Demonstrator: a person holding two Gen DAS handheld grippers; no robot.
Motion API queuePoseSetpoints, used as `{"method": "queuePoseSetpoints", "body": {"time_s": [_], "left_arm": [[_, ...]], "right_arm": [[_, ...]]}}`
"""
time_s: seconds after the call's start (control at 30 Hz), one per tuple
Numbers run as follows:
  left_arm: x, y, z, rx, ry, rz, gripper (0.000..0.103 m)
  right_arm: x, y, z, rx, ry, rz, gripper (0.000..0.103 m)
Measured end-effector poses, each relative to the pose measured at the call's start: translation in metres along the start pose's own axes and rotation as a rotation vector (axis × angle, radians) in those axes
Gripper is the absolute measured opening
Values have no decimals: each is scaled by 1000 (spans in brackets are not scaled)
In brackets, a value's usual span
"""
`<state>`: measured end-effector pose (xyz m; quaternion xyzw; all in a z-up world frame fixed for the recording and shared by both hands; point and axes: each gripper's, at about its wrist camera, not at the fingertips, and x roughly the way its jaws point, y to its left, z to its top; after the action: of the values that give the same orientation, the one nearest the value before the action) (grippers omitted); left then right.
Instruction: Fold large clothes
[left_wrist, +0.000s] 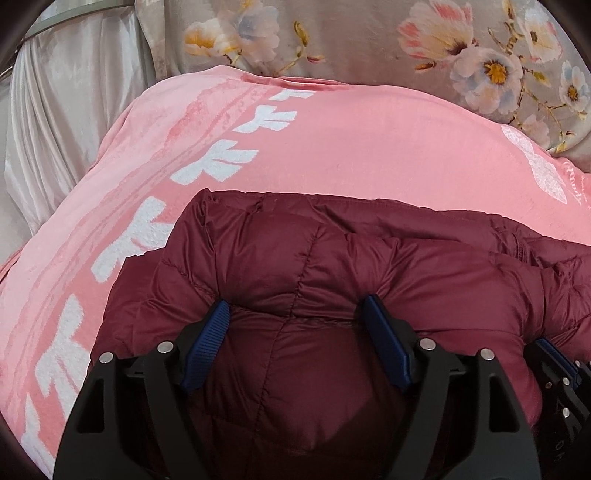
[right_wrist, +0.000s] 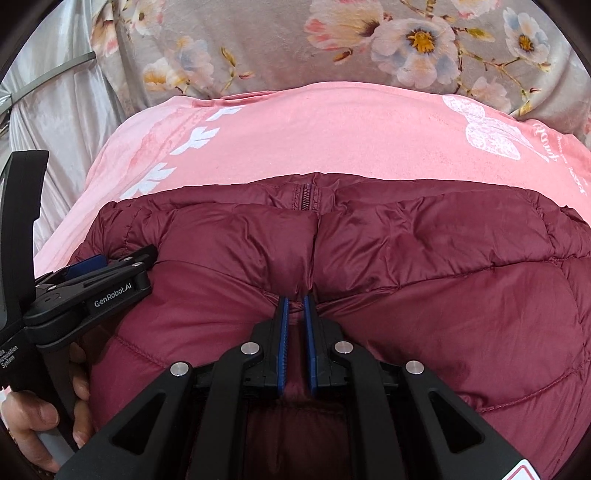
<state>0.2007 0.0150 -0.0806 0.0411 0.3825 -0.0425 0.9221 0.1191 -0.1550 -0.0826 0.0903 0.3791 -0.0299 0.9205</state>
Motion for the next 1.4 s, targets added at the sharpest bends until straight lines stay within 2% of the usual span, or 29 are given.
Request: {"method": "queuePoseSetpoints", "body": {"time_s": [0.47, 0.6, 0.7, 0.77, 0.8, 0.83, 0.93, 1.0, 1.03, 1.1, 1.17, 1.27, 1.3, 1.37, 1.4], "left_arm": [[-1, -3, -3, 15, -12, 29, 74], [-4, 2, -3, -6, -21, 2, 75], [-19, 29, -4, -104, -27, -110, 75], [-37, 58, -8, -195, -18, -155, 75], [-48, 75, -12, -233, -17, -164, 77], [-56, 87, -15, -253, -14, -157, 85], [-73, 138, -34, -309, 7, -102, 90], [-66, 160, -48, -346, 72, -94, 92], [-58, 171, -58, -383, 112, -121, 92], [-47, 183, -75, -473, 169, -199, 92], [-54, 180, -78, -461, 123, -197, 92], [-54, 161, -75, -422, 142, -274, 92], [-53, 154, -73, -404, 149, -309, 89], [-54, 138, -70, -374, 158, -340, 67], [-54, 132, -68, -357, 163, -349, 49]], "right_arm": [[0, -1, 0, -5, -1, 6, 8], [0, -3, 0, -1, -3, 13, 8], [-13, 4, -3, 7, 3, -10, 8], [-35, 11, -8, 2, -3, 9, 15], [-45, 17, -11, -7, 4, 19, 18], [-54, 23, -15, -21, 14, 30, 18], [-73, 36, -34, -44, 41, 83, 18], [-76, 40, -48, -30, 59, 113, 18], [-76, 43, -52, -29, 62, 110, 18], [-72, 47, -61, -37, 62, 88, 18], [-69, 49, -65, -44, 55, 73, 18], [-63, 48, -68, -38, 46, 76, 18], [-62, 46, -69, -31, 42, 83, 18], [-64, 40, -68, -3, 40, 102, 17], [-69, 37, -69, 16, 44, 109, 16]]}}
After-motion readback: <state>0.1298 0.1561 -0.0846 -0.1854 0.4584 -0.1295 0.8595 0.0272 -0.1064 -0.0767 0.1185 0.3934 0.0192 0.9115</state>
